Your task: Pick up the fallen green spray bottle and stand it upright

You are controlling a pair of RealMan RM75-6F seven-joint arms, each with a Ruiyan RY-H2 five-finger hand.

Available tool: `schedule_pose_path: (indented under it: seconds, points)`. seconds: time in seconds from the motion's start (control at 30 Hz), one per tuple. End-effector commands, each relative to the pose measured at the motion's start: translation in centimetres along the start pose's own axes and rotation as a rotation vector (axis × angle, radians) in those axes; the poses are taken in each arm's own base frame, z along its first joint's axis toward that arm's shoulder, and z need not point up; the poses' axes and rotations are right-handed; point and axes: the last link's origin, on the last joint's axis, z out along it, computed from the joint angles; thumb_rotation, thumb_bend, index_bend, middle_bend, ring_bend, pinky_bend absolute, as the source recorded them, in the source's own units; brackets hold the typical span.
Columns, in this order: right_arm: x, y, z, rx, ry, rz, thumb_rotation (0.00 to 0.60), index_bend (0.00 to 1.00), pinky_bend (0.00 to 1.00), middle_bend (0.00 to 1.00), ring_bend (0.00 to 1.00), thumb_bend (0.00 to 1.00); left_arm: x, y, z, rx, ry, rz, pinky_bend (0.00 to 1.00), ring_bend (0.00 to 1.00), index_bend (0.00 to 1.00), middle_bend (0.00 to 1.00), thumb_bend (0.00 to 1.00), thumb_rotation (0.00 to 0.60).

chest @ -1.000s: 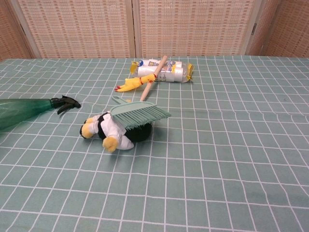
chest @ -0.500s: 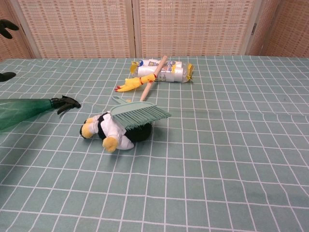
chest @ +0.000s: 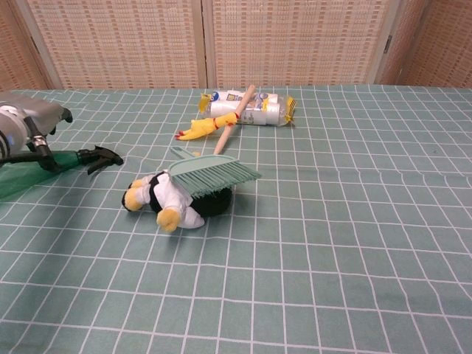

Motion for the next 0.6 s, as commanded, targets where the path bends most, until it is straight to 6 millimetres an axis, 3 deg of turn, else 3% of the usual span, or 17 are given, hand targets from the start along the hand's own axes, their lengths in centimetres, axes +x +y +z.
schedule_pose_path:
  seconds: [0.03, 0.33, 0.6]
  points:
    - [0.1, 0.0, 0.0, 0.009, -0.004, 0.008, 0.600, 0.38, 0.00, 0.24, 0.04, 0.00, 0.2, 1.2, 1.3, 0.043, 0.029, 0.008, 0.17, 0.17, 0.14, 0.21, 0.26, 0.600]
    - [0.0, 0.1, 0.0, 0.018, -0.010, 0.004, 0.600, 0.38, 0.00, 0.25, 0.04, 0.00, -0.6, 1.7, 2.7, 0.094, -0.006, -0.016, 0.16, 0.18, 0.15, 0.20, 0.26, 0.600]
    - [0.0, 0.1, 0.0, 0.017, 0.003, -0.009, 0.600, 0.38, 0.00, 0.25, 0.04, 0.00, -1.3, 3.7, 3.6, 0.070, -0.007, -0.005, 0.16, 0.16, 0.15, 0.17, 0.26, 0.600]
